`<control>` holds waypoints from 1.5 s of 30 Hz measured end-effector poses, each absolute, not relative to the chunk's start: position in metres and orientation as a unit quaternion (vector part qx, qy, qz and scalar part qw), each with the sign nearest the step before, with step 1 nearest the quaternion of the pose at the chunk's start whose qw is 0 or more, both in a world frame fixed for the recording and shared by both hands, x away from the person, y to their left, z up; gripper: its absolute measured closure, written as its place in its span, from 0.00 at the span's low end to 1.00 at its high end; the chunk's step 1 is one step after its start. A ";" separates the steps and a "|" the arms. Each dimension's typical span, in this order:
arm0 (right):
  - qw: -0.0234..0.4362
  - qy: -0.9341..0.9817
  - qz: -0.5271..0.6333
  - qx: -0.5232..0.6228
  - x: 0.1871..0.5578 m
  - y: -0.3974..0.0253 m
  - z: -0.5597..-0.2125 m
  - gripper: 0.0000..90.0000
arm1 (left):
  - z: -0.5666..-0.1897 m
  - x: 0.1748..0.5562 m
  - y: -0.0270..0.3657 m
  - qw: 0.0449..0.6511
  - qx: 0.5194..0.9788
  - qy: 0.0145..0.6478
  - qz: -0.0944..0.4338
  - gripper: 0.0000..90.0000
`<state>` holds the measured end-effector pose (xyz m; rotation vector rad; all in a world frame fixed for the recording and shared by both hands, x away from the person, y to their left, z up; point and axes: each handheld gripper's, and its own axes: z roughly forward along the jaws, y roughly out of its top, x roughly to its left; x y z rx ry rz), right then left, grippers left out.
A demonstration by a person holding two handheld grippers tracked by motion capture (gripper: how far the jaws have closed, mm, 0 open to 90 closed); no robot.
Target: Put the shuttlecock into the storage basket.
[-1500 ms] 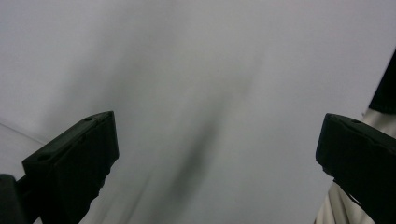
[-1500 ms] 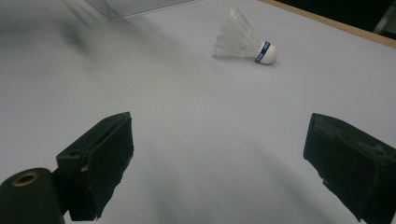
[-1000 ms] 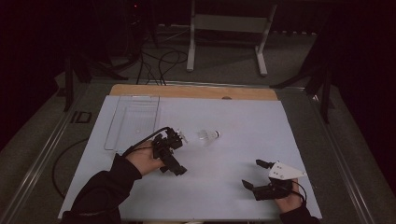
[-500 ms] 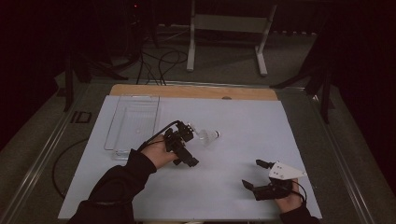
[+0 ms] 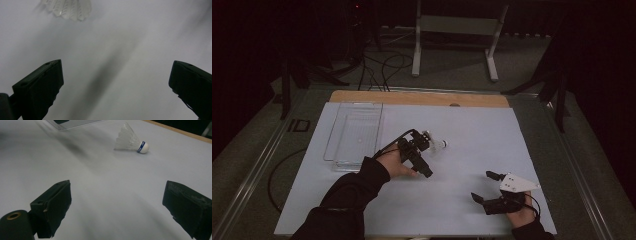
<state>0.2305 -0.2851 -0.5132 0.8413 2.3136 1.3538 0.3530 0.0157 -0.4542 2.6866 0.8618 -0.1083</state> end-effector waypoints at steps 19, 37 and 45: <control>0.164 0.811 0.478 0.294 0.231 -0.285 -0.513 0.09 | -0.465 0.378 -0.008 0.176 0.932 0.314 -0.036 0.06; 0.164 0.811 0.480 0.292 0.231 -0.285 -0.512 0.09 | -0.481 0.394 -0.013 0.195 0.922 0.334 -0.020 0.30; 0.163 0.811 0.480 0.291 0.231 -0.285 -0.512 0.09 | -0.492 0.399 -0.014 0.203 0.918 0.341 -0.024 0.40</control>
